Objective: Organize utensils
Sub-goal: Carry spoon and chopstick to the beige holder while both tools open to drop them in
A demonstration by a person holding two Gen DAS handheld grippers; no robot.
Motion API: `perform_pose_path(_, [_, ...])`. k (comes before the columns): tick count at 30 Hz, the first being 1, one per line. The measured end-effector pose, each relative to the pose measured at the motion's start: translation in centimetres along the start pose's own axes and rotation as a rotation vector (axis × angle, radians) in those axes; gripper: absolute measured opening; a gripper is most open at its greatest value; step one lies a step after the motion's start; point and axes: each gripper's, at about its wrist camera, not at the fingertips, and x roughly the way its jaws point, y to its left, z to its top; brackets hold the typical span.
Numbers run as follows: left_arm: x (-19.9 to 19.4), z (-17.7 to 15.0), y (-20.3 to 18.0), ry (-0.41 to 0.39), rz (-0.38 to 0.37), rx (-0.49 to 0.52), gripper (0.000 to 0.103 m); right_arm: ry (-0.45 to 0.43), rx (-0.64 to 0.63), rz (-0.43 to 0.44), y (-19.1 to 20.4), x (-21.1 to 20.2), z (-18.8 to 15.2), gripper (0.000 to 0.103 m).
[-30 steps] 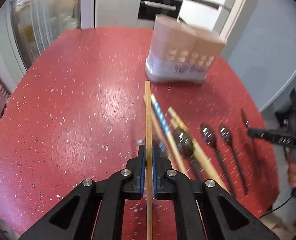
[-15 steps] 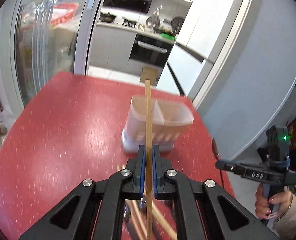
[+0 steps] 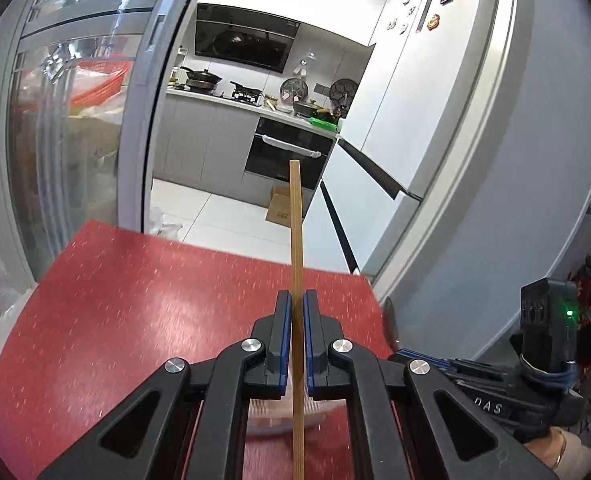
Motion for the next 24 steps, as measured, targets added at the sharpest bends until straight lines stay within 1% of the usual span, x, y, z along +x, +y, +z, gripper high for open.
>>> perform_pose_path(4, [2.6,1.1,0.0,-0.038,0.027,0.014,0.034,-0.052,-0.044,0.006,0.7,2.0,2.2,0.013])
perform_pose_path(8, [4.6,1.6,0.4,-0.081,0.040,0.006,0.034,-0.106,-0.109,-0.006,1.2,4.0,3.3,0.013])
perform_pose_path(11, [6.0,1.6,0.6,-0.126,0.068,0.019,0.034,-0.143,-0.153,-0.023,1.3,5.8,3.6,0.013])
perform_pose_path(15, [7.3,0.8,1.0,-0.180,0.095,0.028,0.034,-0.184,-0.225,-0.040,1.5,7.5,3.0,0.013])
perform_pose_path(18, [8.1,-0.4,1.1,-0.196,0.113,0.045,0.034,-0.213,-0.301,-0.068,2.1,8.5,1.9,0.013])
perform_pose_path(22, [8.5,-2.2,1.1,-0.204,0.128,0.062,0.034,-0.214,-0.306,-0.071,1.5,9.6,0.6,0.013])
perform_pose_path(24, [8.4,-3.0,0.9,-0.207,0.144,0.090,0.034,-0.212,-0.312,-0.074,1.3,9.8,0.1,0.013])
